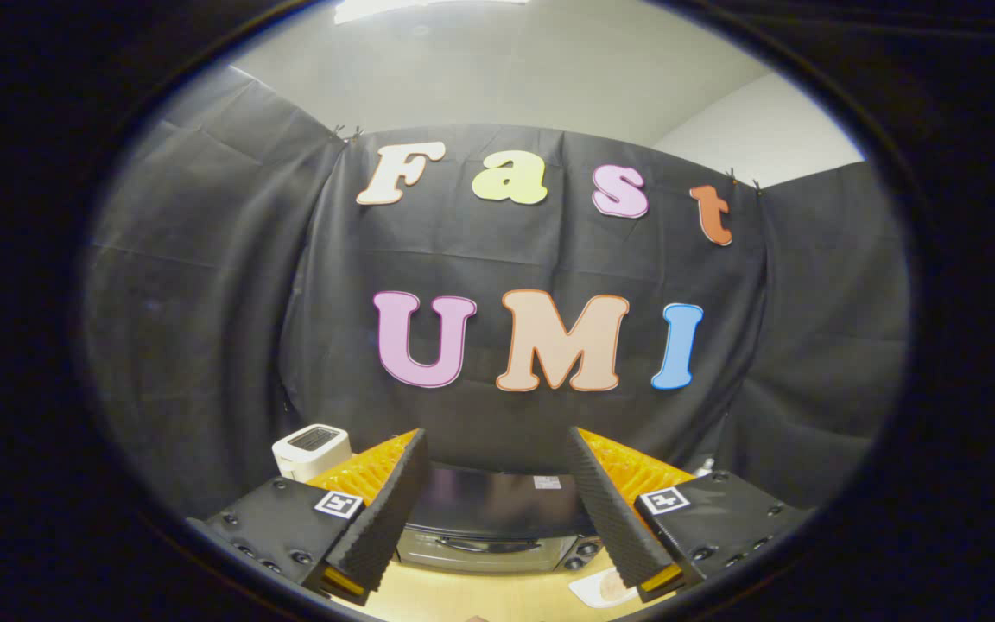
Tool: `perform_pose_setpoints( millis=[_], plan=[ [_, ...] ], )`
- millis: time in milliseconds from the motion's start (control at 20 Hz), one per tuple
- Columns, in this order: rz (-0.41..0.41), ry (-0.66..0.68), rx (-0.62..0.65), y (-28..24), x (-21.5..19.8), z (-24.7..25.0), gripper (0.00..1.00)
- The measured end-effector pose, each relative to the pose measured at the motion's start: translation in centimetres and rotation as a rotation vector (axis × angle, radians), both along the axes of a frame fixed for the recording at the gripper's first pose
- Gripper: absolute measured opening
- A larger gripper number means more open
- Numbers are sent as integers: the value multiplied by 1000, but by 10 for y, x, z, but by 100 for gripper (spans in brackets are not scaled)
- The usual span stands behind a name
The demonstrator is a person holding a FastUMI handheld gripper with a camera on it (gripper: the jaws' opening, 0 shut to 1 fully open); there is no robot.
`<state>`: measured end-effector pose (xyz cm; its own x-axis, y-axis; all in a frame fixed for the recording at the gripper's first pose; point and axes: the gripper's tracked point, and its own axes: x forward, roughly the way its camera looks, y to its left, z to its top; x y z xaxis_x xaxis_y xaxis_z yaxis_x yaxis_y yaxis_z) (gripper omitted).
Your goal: Open the toaster oven, put the food inside, and close the toaster oven door.
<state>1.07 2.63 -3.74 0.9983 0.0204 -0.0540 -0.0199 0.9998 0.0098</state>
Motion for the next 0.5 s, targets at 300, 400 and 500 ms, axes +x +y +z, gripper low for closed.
perform_pose_setpoints(
  millis=[300,400,500],
  plan=[
    [-56,79,8,-7,28,-62,100],
    [-76,112,7,-9,37,-85,100],
    [-79,133,13,-5,48,-107,100]
  ],
)
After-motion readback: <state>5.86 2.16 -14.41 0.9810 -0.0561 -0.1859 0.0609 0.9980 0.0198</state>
